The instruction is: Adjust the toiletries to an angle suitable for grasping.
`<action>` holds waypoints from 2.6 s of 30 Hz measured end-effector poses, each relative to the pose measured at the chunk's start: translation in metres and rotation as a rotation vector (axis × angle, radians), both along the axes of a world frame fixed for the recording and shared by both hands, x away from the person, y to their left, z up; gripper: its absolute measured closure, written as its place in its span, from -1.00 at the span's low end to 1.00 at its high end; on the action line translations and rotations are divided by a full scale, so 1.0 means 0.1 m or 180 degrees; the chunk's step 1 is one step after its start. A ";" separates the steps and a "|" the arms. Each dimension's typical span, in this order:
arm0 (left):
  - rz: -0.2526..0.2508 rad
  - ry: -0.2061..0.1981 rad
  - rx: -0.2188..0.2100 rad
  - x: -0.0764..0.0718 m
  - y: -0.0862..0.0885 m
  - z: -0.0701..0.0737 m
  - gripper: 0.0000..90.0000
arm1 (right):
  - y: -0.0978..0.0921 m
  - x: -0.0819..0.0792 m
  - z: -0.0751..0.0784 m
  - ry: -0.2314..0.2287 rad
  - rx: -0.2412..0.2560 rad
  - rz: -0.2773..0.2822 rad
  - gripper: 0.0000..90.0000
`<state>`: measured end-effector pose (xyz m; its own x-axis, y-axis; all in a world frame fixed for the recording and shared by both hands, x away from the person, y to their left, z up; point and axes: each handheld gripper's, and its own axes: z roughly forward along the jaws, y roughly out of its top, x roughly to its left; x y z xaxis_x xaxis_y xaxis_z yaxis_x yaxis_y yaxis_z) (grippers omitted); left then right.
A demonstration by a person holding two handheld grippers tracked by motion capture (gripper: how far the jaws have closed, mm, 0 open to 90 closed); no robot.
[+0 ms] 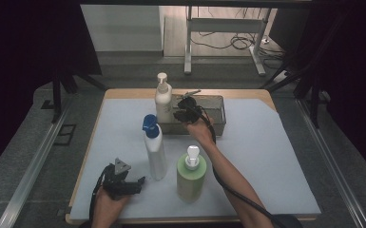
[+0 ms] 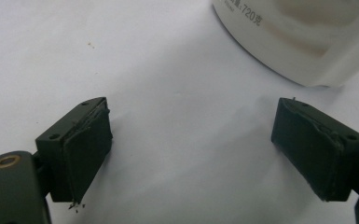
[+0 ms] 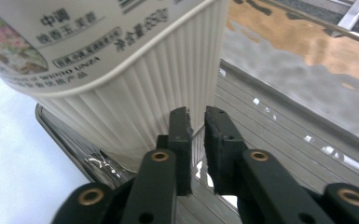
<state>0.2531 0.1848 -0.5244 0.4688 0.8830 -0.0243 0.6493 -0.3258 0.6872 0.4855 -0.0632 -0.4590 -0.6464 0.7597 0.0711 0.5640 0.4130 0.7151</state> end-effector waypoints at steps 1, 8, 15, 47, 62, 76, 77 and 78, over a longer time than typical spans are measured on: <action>0.0000 0.0000 0.0001 0.00 0.00 0.00 -0.73 | -0.02 0.00 0.01 -0.0001 0.0004 -0.0007 0.69; 0.0001 0.0000 0.0000 0.00 0.00 0.00 -0.73 | -0.15 -0.04 0.06 -0.0046 0.0111 0.0065 0.26; 0.0001 -0.0001 0.0000 0.00 0.00 0.00 -0.73 | -0.22 -0.09 0.10 -0.0088 0.0155 0.0186 -0.06; 0.0000 0.0001 0.0000 0.00 0.00 0.00 -0.73 | -0.52 -0.38 0.34 -0.0244 0.0100 0.0599 -1.00; 0.0002 -0.0002 0.0003 0.00 0.00 0.00 -0.73 | -0.75 -0.60 0.40 -0.0102 0.0205 0.0458 -1.00; 0.0002 -0.0003 0.0004 0.00 0.00 0.00 -0.73 | -1.01 -0.77 0.40 -0.0122 0.0188 0.0378 -1.00; 0.0002 -0.0003 0.0004 0.00 0.00 0.00 -0.73 | -1.03 -0.79 0.40 -0.0126 0.0185 0.0364 -1.00; 0.0003 -0.0003 0.0004 0.00 0.00 0.00 -0.73 | -1.04 -0.80 0.41 -0.0144 0.0169 0.0351 -1.00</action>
<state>0.2531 0.1846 -0.5245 0.4680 0.8834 -0.0229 0.6490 -0.3260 0.6874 0.4054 -0.1677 -0.4182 -0.7293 0.6797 0.0784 0.4840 0.4315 0.7613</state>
